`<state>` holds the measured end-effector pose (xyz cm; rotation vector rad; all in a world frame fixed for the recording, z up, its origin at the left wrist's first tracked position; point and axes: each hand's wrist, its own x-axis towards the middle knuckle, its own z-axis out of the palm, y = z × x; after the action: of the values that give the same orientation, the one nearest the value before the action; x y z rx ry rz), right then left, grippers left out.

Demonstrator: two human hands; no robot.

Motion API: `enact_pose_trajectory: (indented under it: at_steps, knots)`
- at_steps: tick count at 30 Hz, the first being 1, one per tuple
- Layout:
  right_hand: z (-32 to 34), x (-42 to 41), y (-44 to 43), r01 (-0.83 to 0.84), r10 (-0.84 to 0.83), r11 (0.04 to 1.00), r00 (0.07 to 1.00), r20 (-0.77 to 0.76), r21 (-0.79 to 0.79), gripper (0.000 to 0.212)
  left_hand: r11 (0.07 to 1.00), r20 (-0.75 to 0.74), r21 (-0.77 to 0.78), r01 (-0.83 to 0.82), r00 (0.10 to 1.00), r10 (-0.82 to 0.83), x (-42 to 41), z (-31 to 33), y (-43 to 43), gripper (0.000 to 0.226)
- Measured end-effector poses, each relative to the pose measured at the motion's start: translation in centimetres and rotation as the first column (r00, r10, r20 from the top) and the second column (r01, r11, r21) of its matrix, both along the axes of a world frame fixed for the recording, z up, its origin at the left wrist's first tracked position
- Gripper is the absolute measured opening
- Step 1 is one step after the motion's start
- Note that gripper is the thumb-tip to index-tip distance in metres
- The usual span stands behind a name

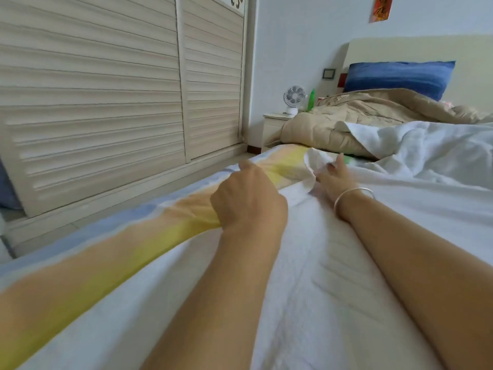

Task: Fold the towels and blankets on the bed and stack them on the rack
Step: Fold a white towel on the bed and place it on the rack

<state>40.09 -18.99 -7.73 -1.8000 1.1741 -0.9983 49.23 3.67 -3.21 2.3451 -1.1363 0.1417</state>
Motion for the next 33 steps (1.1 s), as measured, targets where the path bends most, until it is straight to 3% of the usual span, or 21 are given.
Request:
enact_pose_trajectory:
  at_steps: [2, 3, 5, 6, 7, 9, 11, 13, 14, 16, 19, 23, 26, 30, 32, 33]
  knots:
    - [-0.7, -0.7, -0.6, -0.024, 0.023, 1.000, 0.998, 0.064, 0.006, 0.094, 0.980, -0.005, -0.152, 0.133, 0.991, -0.135, -0.2, 0.8, 0.3, 0.020]
    - [-0.9, -0.8, -0.6, -0.023, 0.023, 1.000, 0.997, 0.071, 0.010, 0.098, 0.947, -0.080, -0.186, 0.260, 0.957, -0.279, -0.5, 0.9, 0.3, 0.017]
    - [-1.1, -1.0, 0.0, 0.042, -0.041, 0.998, 0.999, 0.019, -0.048, 0.094, 0.848, -0.274, -0.107, 0.519, 0.805, -0.527, -1.7, 0.3, 0.4, 0.018]
    - [-1.0, -1.1, 0.1, 0.073, -0.073, 0.990, 0.997, -0.002, -0.123, 0.090, 0.811, -0.303, -0.019, 0.585, 0.769, -0.562, -1.9, -0.3, 0.3, 0.019]
    - [-1.2, -1.1, 0.3, 0.085, -0.094, 0.971, 0.995, -0.032, -0.222, 0.088, 0.800, -0.261, 0.086, 0.594, 0.788, -0.557, -1.7, -1.2, -0.1, 0.023]
    - [-1.5, -0.9, 0.4, 0.051, -0.116, 0.919, 0.983, -0.145, -0.391, 0.088, 0.836, -0.092, 0.258, 0.485, 0.873, -0.478, 0.0, -2.7, -0.8, 0.046]
    - [-1.5, -0.8, 0.2, 0.018, -0.205, 0.905, 0.894, -0.398, -0.425, 0.088, 0.895, 0.001, 0.326, 0.305, 0.946, -0.323, 2.0, -3.6, -0.9, 0.067]
    - [-1.6, -1.0, -0.3, -0.010, -0.257, 0.938, 0.646, -0.719, -0.345, 0.073, 0.905, 0.016, 0.366, 0.219, 0.970, -0.241, 2.8, -4.0, -0.9, 0.073]
    - [-1.7, -1.1, -0.6, -0.021, -0.224, 0.959, 0.557, -0.799, -0.283, 0.068, 0.900, 0.018, 0.381, 0.210, 0.972, -0.234, 2.7, -4.1, -0.8, 0.073]
    - [-1.7, -1.2, -0.9, -0.009, -0.199, 0.968, 0.580, -0.790, -0.250, 0.074, 0.895, 0.011, 0.387, 0.221, 0.970, -0.244, 2.4, -4.0, -0.9, 0.074]
    - [-1.6, -1.4, -0.3, 0.000, -0.334, 0.877, 0.718, -0.610, -0.480, 0.084, 0.896, 0.022, 0.389, 0.211, 0.971, -0.239, 2.4, -4.1, -1.1, 0.074]
    - [-1.1, -1.6, 0.4, 0.019, -0.399, 0.817, 0.741, -0.540, -0.577, 0.094, 0.894, 0.027, 0.397, 0.209, 0.971, -0.239, 2.4, -4.2, -0.9, 0.073]
    - [-1.1, -1.5, -0.2, -0.034, -0.393, 0.792, 0.735, -0.552, -0.609, 0.104, 0.900, 0.028, 0.380, 0.212, 0.970, -0.240, 2.4, -4.0, -0.9, 0.073]
    - [-0.3, -2.8, -2.8, 0.017, -0.315, 0.925, 0.595, -0.739, -0.380, 0.119, 0.901, 0.031, 0.377, 0.214, 0.970, -0.243, 2.3, -4.1, -1.0, 0.072]
    - [-0.3, -3.7, -3.1, 0.080, -0.386, 0.911, 0.516, -0.765, -0.405, 0.121, 0.905, 0.031, 0.371, 0.206, 0.972, -0.234, 2.4, -4.2, -1.2, 0.073]
    - [-0.7, -4.1, -2.8, 0.098, -0.427, 0.889, 0.530, -0.733, -0.447, 0.117, 0.909, 0.035, 0.364, 0.202, 0.973, -0.230, 2.5, -4.3, -1.3, 0.073]
